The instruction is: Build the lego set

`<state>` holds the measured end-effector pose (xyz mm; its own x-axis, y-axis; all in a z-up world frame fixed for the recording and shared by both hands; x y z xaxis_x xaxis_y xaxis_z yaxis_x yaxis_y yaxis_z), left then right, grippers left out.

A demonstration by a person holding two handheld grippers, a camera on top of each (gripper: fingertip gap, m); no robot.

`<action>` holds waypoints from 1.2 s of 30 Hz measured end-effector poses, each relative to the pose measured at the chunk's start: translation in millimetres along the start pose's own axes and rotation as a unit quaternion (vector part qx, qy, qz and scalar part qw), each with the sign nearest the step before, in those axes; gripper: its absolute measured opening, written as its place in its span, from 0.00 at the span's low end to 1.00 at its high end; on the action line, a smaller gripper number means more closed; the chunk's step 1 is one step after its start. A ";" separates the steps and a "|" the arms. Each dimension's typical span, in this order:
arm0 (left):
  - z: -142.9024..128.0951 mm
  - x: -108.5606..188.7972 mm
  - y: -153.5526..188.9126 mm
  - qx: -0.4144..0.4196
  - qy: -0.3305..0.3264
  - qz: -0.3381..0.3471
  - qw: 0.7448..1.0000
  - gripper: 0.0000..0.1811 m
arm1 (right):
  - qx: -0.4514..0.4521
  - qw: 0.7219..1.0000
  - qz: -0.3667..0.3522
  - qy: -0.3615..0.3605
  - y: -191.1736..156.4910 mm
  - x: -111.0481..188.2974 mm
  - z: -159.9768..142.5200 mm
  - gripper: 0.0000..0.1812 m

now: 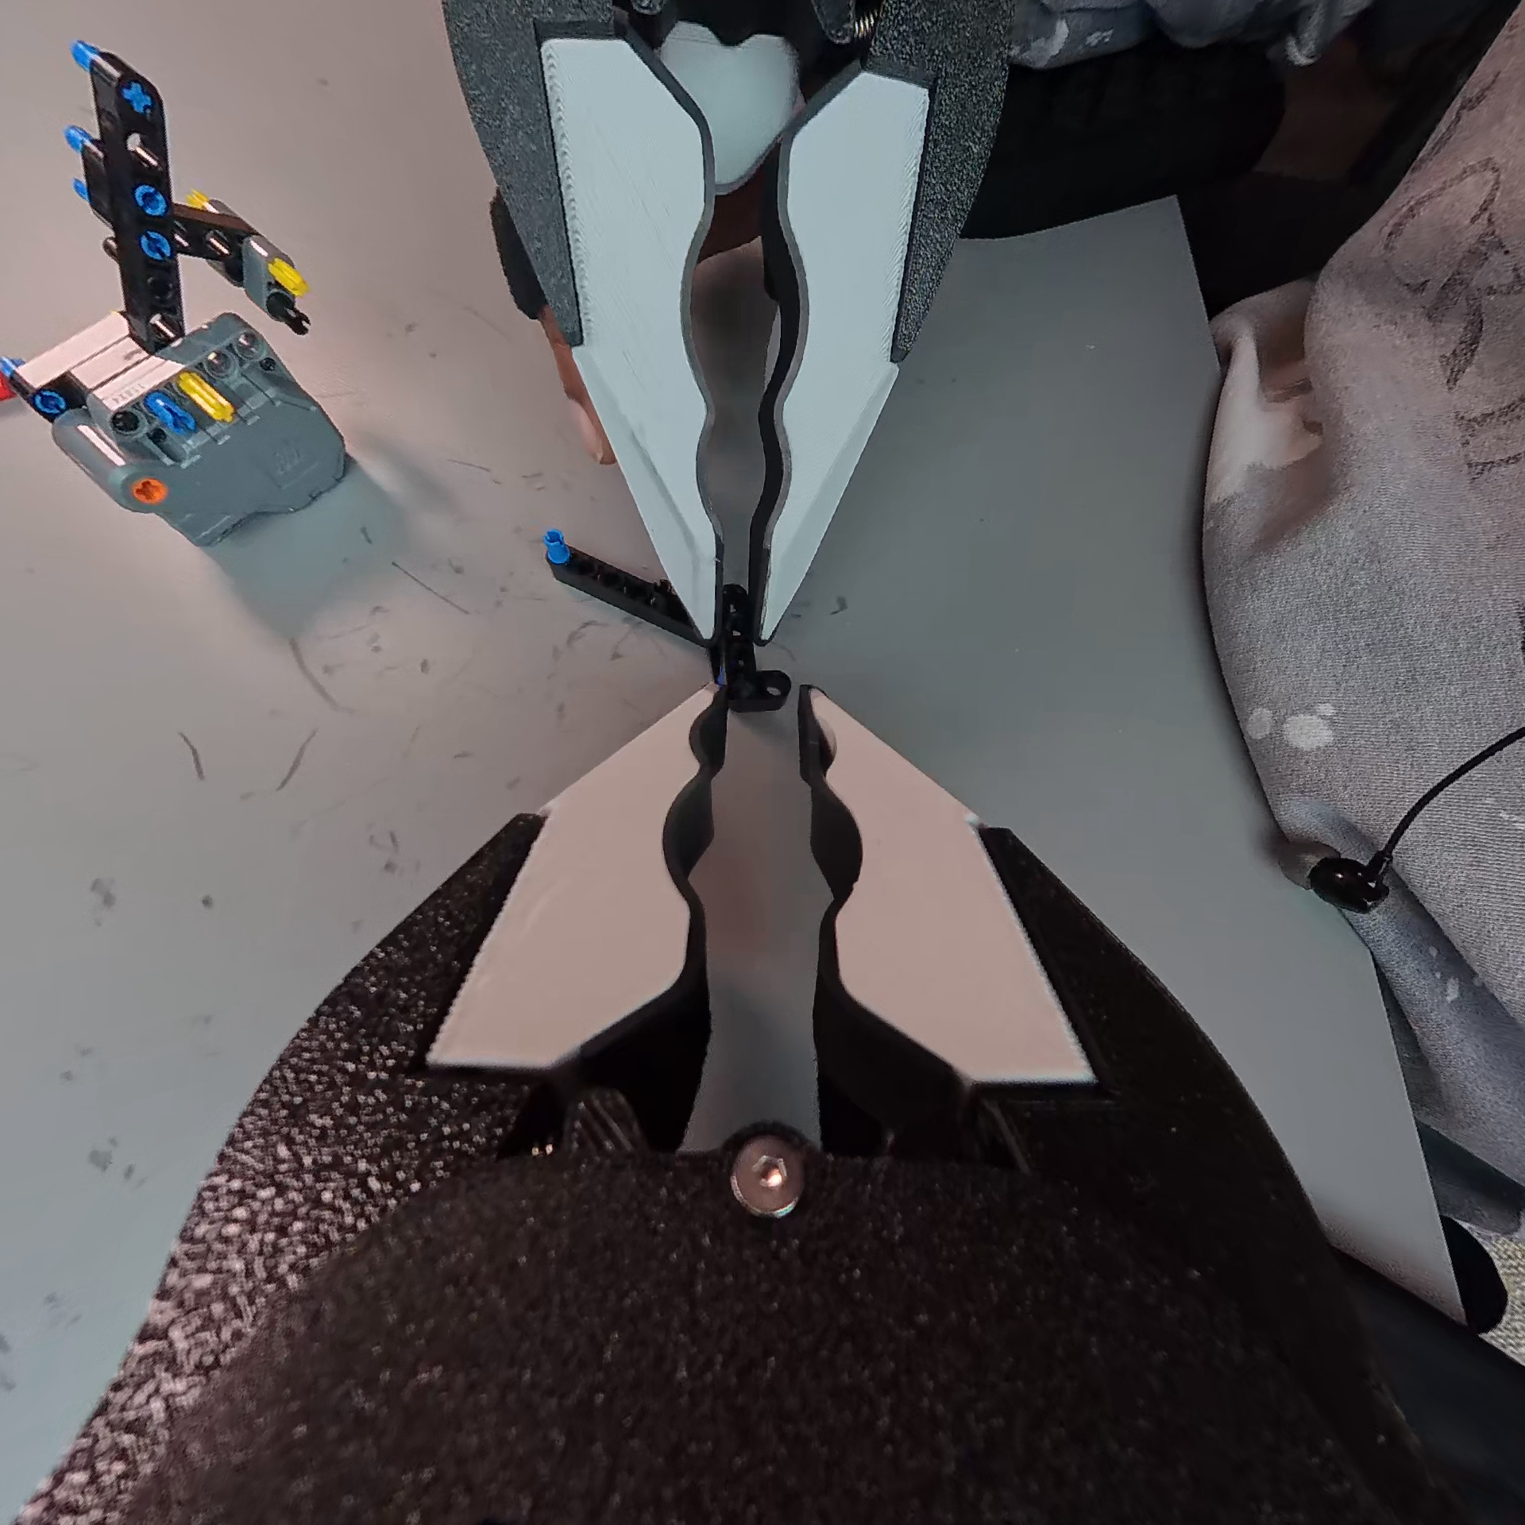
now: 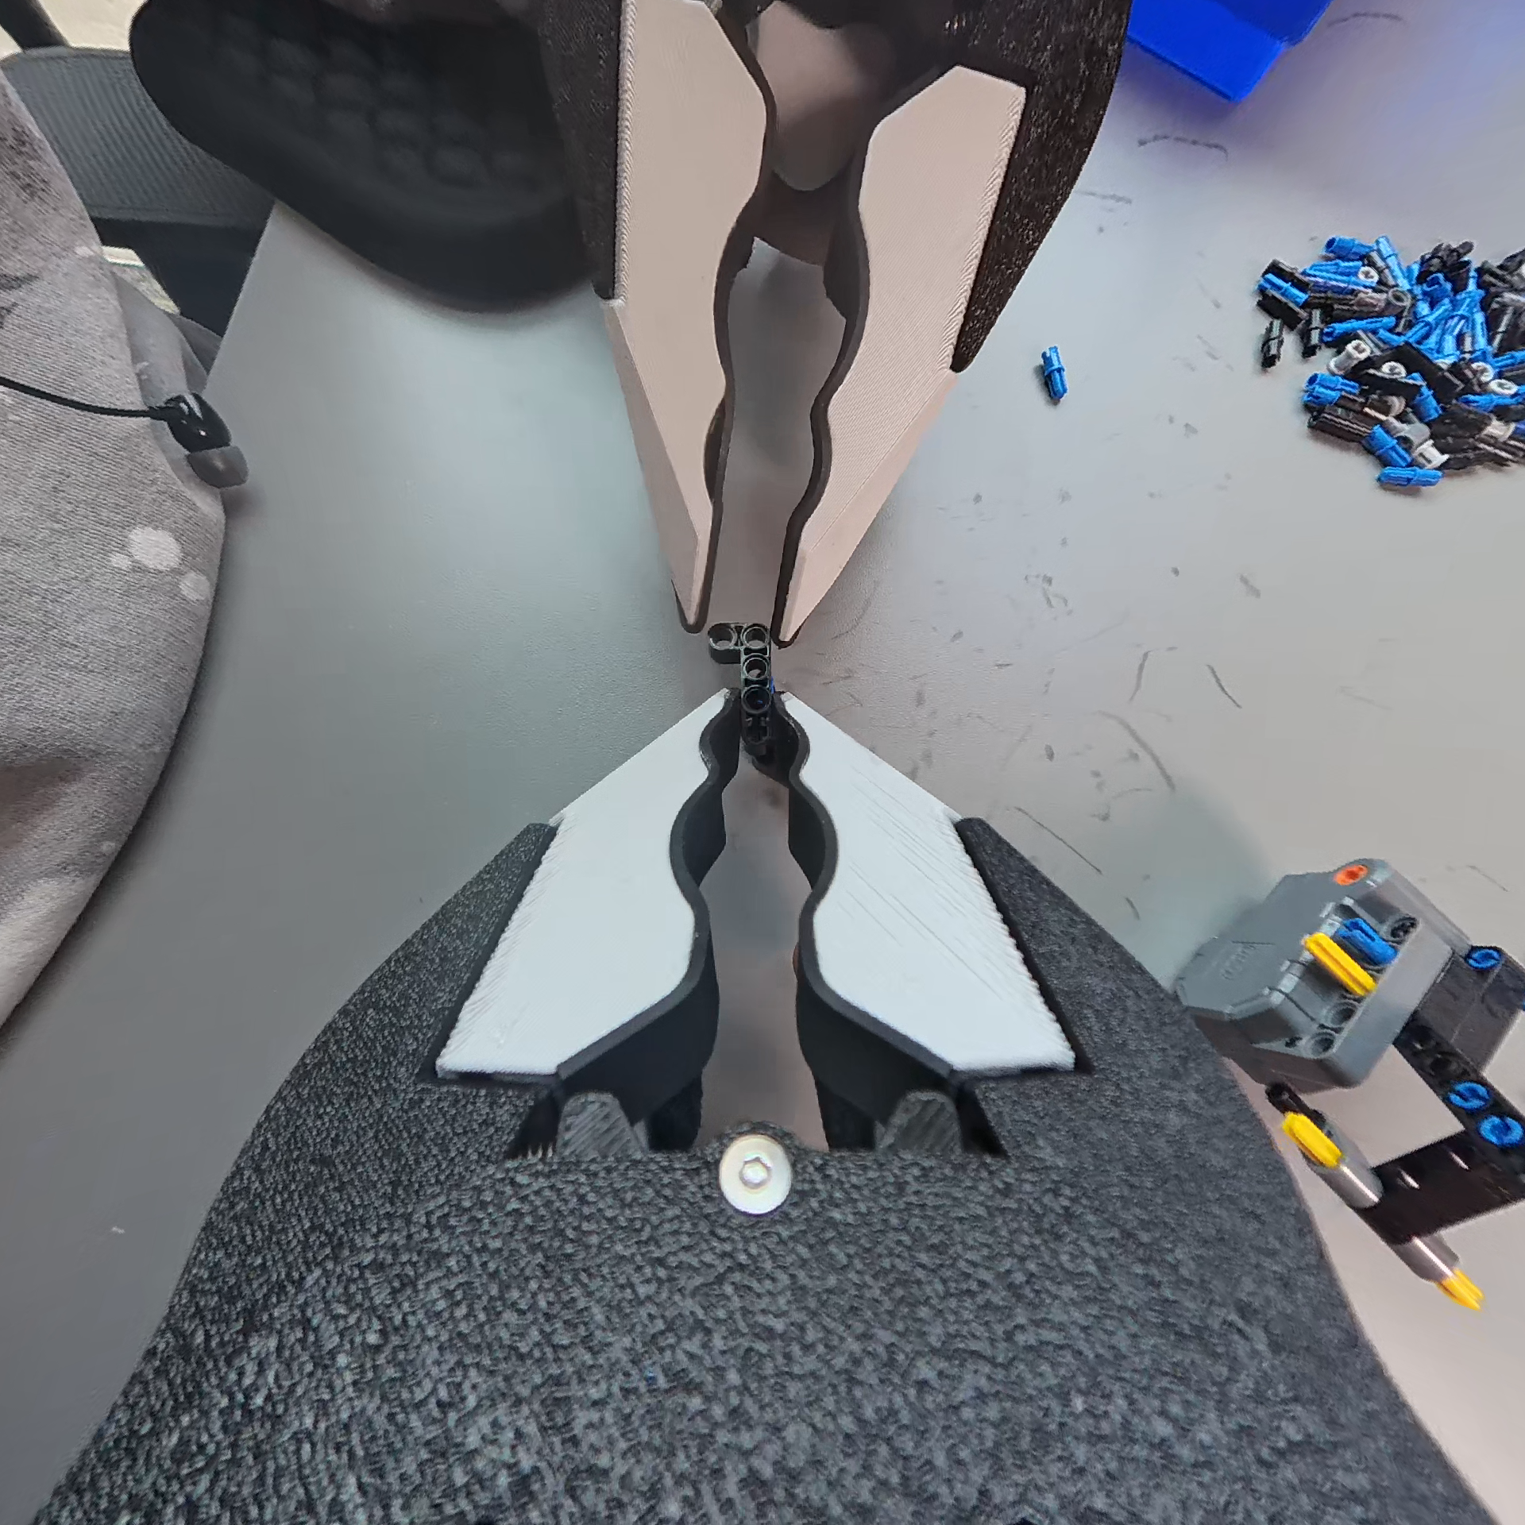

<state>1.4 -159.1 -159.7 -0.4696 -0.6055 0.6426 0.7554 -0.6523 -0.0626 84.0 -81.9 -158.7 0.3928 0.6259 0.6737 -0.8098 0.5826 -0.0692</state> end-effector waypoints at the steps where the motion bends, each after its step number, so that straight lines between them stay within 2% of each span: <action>1: 0.2 -0.3 0.5 -0.001 0.000 0.000 1.000 0.10 | 0.000 1.000 -0.001 -0.001 0.3 -0.2 -0.6 0.04; 11: 5.8 -0.6 0.7 0.005 0.008 0.016 1.000 0.13 | -0.001 1.000 -0.004 -0.016 0.7 -1.5 -0.5 0.04; 18: 6.8 -4.2 -0.8 0.030 -0.006 0.028 0.999 0.04 | -0.002 1.000 0.002 -0.030 1.2 -2.0 3.5 0.04; 23: 6.5 -4.0 -1.7 0.055 -0.018 0.029 0.998 0.05 | -0.005 0.999 0.007 -0.031 2.1 -2.0 4.8 0.04; 25: 6.2 -2.7 -0.1 0.051 -0.024 0.027 0.998 0.11 | -0.006 0.999 0.010 -0.035 2.7 -2.8 4.7 0.04; 27: 5.8 -1.2 0.5 0.048 -0.024 0.031 0.998 0.13 | -0.003 0.999 0.011 -0.043 3.5 -4.0 3.6 0.04; 36: 3.5 -4.1 2.1 0.040 -0.032 0.029 0.998 0.09 | -0.009 0.999 0.017 -0.045 3.7 -3.7 4.5 0.04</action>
<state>6.5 -156.4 -159.8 -0.3954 -0.6094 0.6873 0.8156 -0.5771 -0.0425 77.6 -84.4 -158.1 0.3228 0.5967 0.7347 -0.8143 0.5707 -0.1057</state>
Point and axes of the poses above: each gripper's, where its closed fingertips meet, x back along the fingers, z out of its top, y = z × x across the jaws, the point moved 7 cm from there along x, back along the fingers, and after that the axes turned 12 degrees about z, right-handed, at the moved point
